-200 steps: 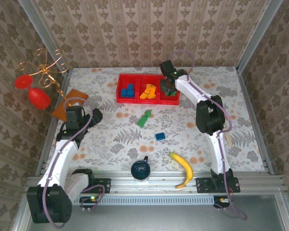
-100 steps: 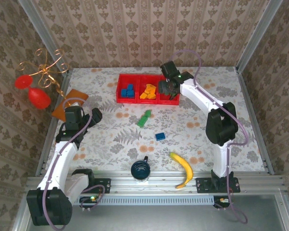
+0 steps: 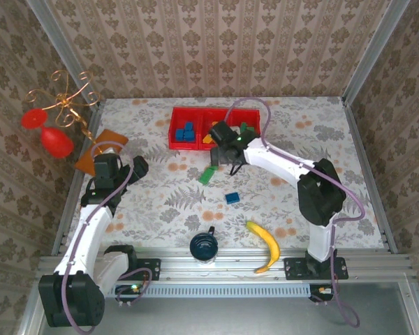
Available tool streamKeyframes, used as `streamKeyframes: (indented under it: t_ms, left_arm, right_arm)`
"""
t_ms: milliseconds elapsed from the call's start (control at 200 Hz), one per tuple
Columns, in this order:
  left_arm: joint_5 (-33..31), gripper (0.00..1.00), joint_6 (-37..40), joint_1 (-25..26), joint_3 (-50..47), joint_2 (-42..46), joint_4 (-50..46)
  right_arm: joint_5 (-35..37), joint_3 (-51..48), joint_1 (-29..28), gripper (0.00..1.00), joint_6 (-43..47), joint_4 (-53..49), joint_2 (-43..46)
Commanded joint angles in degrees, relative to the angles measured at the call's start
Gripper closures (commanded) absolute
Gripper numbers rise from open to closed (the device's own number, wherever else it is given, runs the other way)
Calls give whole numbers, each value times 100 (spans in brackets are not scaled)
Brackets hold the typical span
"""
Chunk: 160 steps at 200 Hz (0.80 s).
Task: Sort the legos into containers by color
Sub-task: Pick up the lego from the center of the table.
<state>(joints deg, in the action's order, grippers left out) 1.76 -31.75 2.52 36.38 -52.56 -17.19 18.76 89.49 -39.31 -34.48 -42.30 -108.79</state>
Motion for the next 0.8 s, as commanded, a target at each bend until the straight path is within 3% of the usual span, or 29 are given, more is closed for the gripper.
streamKeyframes:
  t_ms: [0, 590, 795]
  left_arm:
    - [88, 0, 72, -42, -43, -53, 111]
    - [158, 0, 38, -42, -117, -299, 357]
    - [171, 0, 37, -42, -81, -348, 366]
  right_arm:
    - [260, -48, -234, 0, -527, -332, 98]
    - [2, 244, -392, 0, -657, 56, -602]
    - [-37, 644, -238, 13, -613, 319, -1105]
